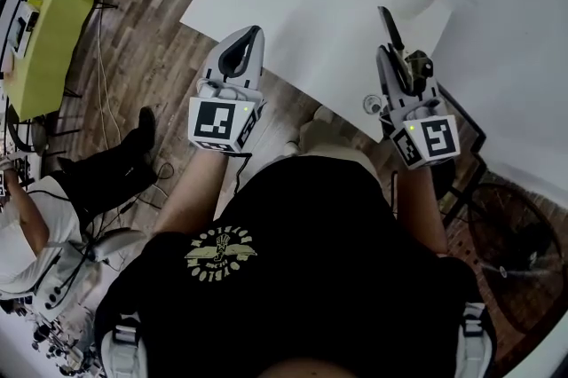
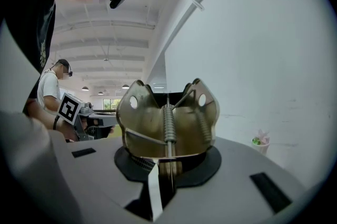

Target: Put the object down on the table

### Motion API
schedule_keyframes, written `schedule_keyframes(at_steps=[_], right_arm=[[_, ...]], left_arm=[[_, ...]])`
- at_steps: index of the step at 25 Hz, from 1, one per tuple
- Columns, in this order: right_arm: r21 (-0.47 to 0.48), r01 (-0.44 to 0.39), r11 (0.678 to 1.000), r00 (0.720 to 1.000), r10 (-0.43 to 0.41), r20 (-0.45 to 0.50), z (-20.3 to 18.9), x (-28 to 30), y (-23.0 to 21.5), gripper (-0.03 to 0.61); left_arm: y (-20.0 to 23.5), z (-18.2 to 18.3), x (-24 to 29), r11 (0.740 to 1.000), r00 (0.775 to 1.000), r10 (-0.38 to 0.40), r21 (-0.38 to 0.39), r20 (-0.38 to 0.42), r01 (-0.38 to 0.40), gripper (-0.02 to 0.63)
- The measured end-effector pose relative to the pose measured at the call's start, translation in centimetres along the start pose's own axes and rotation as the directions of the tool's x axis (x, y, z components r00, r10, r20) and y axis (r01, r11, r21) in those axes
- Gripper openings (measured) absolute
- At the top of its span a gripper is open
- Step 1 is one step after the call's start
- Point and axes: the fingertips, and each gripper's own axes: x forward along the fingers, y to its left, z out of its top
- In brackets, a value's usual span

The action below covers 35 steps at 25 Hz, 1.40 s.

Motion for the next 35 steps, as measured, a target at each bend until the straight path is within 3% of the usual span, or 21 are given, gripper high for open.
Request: schedule_keyframes(at_steps=[12,23,30,35], right_arm=[[0.024,-0.003,1.0,1.0,0.002,0.025,1.5,3.1,-5.0,0.064],[0.026,-0.069,0.997,0.997,0.067,0.041,2.4,7.4,-7.9,0.064],[0.044,-0.019,0.999,1.0,0.018,0.02,1.7,10.5,-7.9,0.064],[0.054,0.048,0.997,0.999,-0.049,0.018,1.9,12.4,-6.9,0.064]], left_arm=[[-0.1,1.5,6.8,0.999,1.0,-0.023,0.032,0.004,0.022,0.006],[1.1,1.5,11.3,1.0,1.0,0.01,0.017,0.0,-0.01,0.006],[4.3,0.7,13.1,0.999,1.0,-0.026,0.028,-0.016,0.026,0.006],[6.2,0.6,14.6,0.993,0.993,-0.114,0.026,-0.024,0.114,0.006]])
